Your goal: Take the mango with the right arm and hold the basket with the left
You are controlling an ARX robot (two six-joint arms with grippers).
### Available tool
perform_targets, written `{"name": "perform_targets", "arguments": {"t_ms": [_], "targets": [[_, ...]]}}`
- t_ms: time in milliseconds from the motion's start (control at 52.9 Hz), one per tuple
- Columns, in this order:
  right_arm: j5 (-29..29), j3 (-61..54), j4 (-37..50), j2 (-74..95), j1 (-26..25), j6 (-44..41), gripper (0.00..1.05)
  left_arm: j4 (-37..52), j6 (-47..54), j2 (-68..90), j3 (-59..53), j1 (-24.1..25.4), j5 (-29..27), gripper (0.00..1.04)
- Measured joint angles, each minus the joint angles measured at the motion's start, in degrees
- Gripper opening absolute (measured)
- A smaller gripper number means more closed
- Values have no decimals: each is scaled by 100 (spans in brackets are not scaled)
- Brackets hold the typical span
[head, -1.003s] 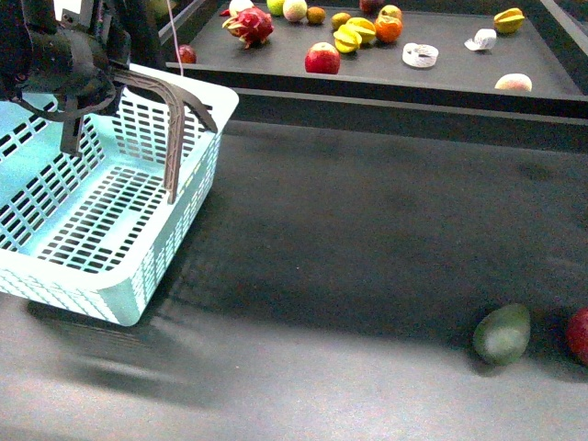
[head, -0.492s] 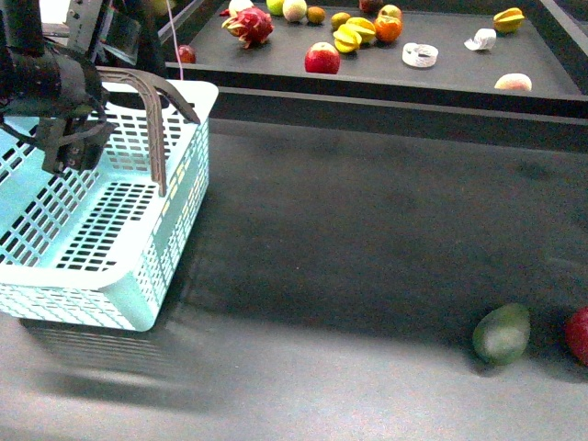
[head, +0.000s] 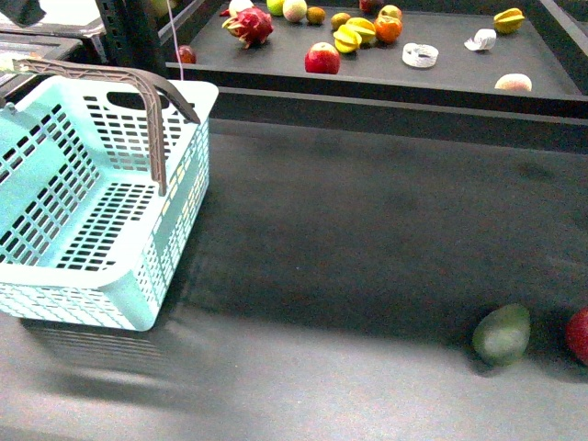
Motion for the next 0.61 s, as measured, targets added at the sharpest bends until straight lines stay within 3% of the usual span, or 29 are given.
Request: {"name": "perform_targets", "arguments": {"t_ms": [397,605], "targets": [[0,0,0,0,0,0,97,-125,551,-1843,-1351,942,343,99],[0,0,0,0,0,0,97,-144,590,-1864,-1392,1036,356,99]]}}
